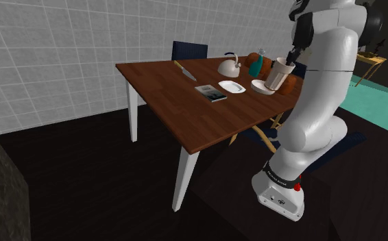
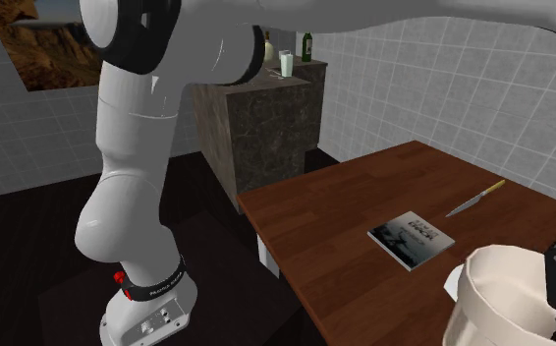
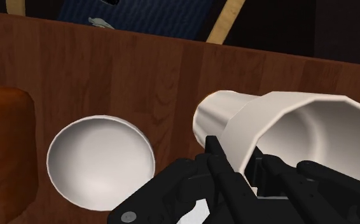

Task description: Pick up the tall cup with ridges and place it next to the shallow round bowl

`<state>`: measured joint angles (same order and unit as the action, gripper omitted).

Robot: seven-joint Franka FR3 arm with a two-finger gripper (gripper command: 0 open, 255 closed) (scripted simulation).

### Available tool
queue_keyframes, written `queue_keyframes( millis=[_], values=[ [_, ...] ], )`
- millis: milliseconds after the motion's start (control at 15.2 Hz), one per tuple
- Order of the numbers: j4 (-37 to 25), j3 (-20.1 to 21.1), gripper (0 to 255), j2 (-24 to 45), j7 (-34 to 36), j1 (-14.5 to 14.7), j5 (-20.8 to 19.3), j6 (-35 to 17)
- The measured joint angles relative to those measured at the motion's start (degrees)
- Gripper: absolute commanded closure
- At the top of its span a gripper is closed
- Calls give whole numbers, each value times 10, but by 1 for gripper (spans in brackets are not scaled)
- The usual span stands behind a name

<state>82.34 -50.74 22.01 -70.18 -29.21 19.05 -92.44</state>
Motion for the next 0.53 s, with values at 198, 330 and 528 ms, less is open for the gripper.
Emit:
queue_keyframes(
  millis=[198, 330, 528],
  values=[
    [-85, 16, 255, 73, -36, -75, 45, 27],
    [-112, 24, 255, 101, -47, -102, 61, 32],
    [-94, 25, 255, 104, -52, -99, 64, 12]
  ],
)
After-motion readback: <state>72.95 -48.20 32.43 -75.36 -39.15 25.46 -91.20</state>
